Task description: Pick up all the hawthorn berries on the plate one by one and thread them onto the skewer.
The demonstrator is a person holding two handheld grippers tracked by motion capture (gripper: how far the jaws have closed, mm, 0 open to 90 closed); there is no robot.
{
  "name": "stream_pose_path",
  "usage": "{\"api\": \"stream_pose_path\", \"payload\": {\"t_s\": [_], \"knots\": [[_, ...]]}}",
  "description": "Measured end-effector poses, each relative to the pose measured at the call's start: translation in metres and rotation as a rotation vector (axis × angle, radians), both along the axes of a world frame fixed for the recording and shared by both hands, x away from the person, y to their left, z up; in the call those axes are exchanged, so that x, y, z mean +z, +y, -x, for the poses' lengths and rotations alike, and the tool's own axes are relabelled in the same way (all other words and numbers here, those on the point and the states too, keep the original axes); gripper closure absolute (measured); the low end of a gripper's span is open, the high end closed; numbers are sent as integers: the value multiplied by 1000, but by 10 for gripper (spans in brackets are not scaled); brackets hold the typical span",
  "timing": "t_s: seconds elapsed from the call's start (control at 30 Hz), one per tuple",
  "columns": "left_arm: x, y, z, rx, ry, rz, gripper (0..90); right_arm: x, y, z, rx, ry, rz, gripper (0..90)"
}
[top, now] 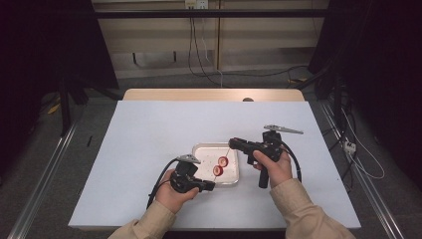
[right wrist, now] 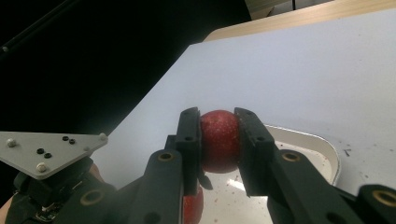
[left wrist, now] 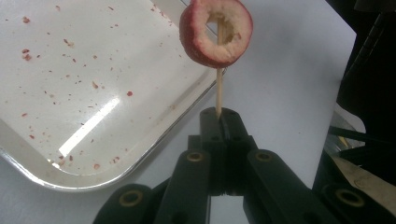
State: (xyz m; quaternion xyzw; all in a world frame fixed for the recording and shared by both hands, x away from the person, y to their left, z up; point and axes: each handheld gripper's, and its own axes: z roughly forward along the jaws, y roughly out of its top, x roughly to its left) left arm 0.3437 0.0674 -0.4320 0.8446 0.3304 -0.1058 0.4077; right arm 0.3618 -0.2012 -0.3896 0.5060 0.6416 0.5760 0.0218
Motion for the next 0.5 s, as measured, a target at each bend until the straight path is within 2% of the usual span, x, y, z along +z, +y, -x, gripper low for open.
{"api": "stream_pose_path", "payload": {"t_s": [0.13, 0.5], "knots": [[0, -2, 1, -28, 3, 2, 898, 0, 0, 0, 0, 6, -4, 731], [2, -1, 0, -28, -6, 10, 898, 0, 4, -1, 16, 11, -10, 732]]}}
